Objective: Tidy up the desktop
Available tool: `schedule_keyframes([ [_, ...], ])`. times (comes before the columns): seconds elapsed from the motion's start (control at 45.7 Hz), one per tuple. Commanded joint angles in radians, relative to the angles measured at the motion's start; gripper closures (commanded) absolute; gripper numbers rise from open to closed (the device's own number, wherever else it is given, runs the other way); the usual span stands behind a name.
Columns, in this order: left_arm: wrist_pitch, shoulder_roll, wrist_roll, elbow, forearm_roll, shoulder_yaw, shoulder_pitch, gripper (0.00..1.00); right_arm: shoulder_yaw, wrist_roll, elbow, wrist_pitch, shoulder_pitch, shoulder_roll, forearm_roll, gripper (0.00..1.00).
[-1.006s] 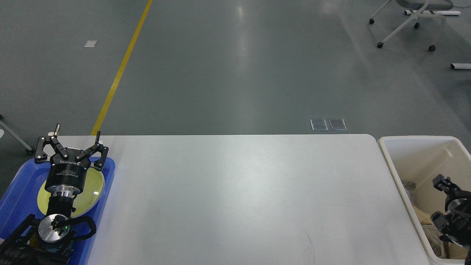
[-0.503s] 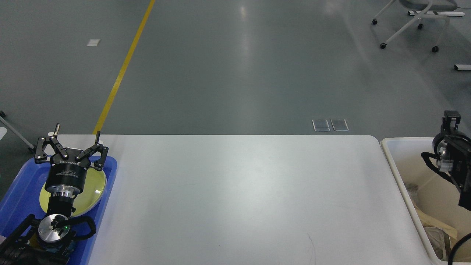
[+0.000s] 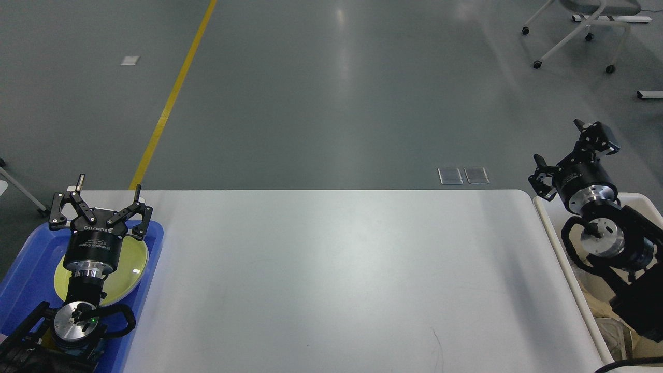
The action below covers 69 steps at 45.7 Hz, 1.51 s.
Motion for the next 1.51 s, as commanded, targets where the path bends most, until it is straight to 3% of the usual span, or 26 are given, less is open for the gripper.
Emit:
schedule_keyframes([
  [0.0,0.0,0.0,0.0,0.0,0.001,0.0,0.0,0.04,0.115,0.019,0.018,0.137,-0.106,0.089,-0.04,0.0],
  [0.197,0.0,0.0,0.0,0.0,-0.001,0.001,0.0,0.04,0.118,0.106,0.01,0.109,-0.135,0.144,-0.186,0.0],
  [1.487,0.0,0.0,0.0,0.0,-0.001,0.0,0.0,0.04,0.126,0.113,-0.01,0.128,-0.176,0.21,-0.179,0.0],
])
